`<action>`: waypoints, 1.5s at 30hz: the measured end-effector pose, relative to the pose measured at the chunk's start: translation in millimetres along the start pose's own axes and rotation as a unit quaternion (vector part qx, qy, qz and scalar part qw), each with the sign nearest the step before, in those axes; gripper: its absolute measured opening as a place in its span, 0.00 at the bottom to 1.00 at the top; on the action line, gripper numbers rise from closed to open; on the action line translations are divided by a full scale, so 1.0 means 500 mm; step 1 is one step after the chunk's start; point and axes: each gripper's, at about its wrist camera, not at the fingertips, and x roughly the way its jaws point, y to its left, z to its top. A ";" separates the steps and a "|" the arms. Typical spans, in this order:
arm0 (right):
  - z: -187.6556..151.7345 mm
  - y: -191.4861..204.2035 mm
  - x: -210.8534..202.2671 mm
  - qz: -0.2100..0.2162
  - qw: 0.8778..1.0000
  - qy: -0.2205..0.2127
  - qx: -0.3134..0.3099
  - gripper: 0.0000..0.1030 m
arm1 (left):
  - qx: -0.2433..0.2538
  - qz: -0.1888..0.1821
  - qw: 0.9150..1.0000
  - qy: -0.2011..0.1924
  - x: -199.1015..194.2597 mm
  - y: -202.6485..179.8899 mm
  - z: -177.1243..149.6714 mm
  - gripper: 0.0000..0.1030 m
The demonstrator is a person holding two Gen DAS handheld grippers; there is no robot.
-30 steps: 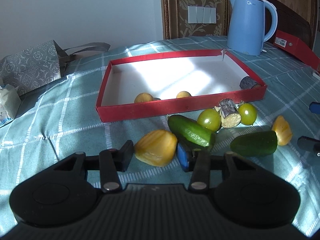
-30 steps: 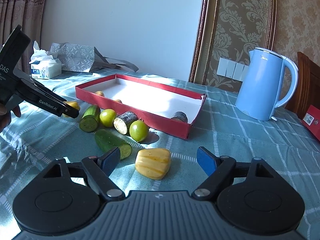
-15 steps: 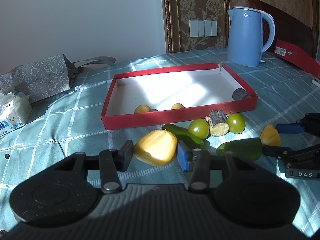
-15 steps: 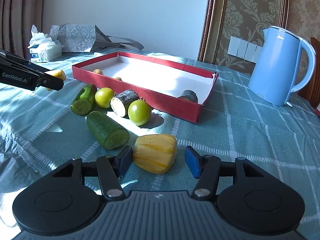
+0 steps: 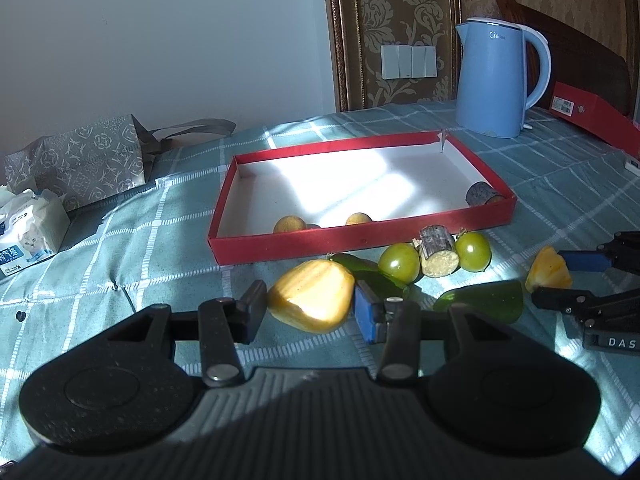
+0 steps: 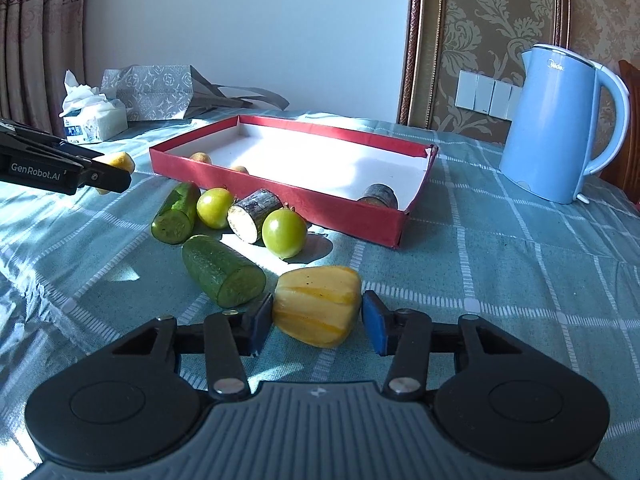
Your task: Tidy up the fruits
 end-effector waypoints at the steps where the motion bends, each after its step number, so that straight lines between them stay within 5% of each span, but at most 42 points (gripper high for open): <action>1: 0.000 -0.001 -0.005 0.000 1.000 -0.002 0.001 0.46 | 0.001 0.000 1.000 -0.002 -0.002 0.000 0.002 0.42; 19: -0.009 -0.014 0.015 -0.007 1.000 0.018 -0.005 0.46 | -0.008 0.001 1.000 0.030 0.031 -0.002 -0.044 0.42; 24: -0.007 -0.016 0.002 -0.011 1.000 0.019 -0.008 0.56 | -0.001 0.009 0.999 0.033 0.042 -0.006 -0.061 0.42; 26: 0.000 -0.027 -0.037 -0.008 1.000 -0.018 -0.006 0.59 | 0.012 0.025 0.999 0.028 0.039 -0.012 -0.065 0.43; 28: 0.013 -0.053 -0.055 -0.020 0.999 -0.035 0.006 0.71 | 0.014 0.039 0.999 0.018 0.032 -0.011 -0.065 0.59; 30: 0.024 -0.089 -0.044 -0.103 0.994 -0.038 -0.013 0.84 | 0.006 0.046 0.999 0.000 0.019 -0.009 -0.063 0.83; 32: 0.027 -0.123 -0.017 -0.176 0.984 -0.018 -0.027 0.85 | -0.003 0.053 0.998 -0.017 0.004 -0.008 -0.058 0.91; 34: 0.021 -0.182 0.010 -0.192 0.981 -0.003 -0.009 0.85 | -0.009 0.064 0.997 -0.029 -0.007 -0.008 -0.052 1.00; 38: -0.002 -0.292 0.048 -0.168 0.982 0.028 0.083 0.85 | -0.030 0.092 0.994 -0.044 -0.017 -0.001 -0.040 1.00; 41: -0.020 -0.349 0.049 -0.145 0.977 0.032 0.151 0.99 | -0.047 0.109 0.992 -0.046 -0.016 0.007 -0.035 1.00; 45: -0.022 -0.349 0.051 -0.166 0.974 0.043 0.147 1.00 | -0.069 0.119 0.989 -0.051 -0.015 0.021 -0.034 1.00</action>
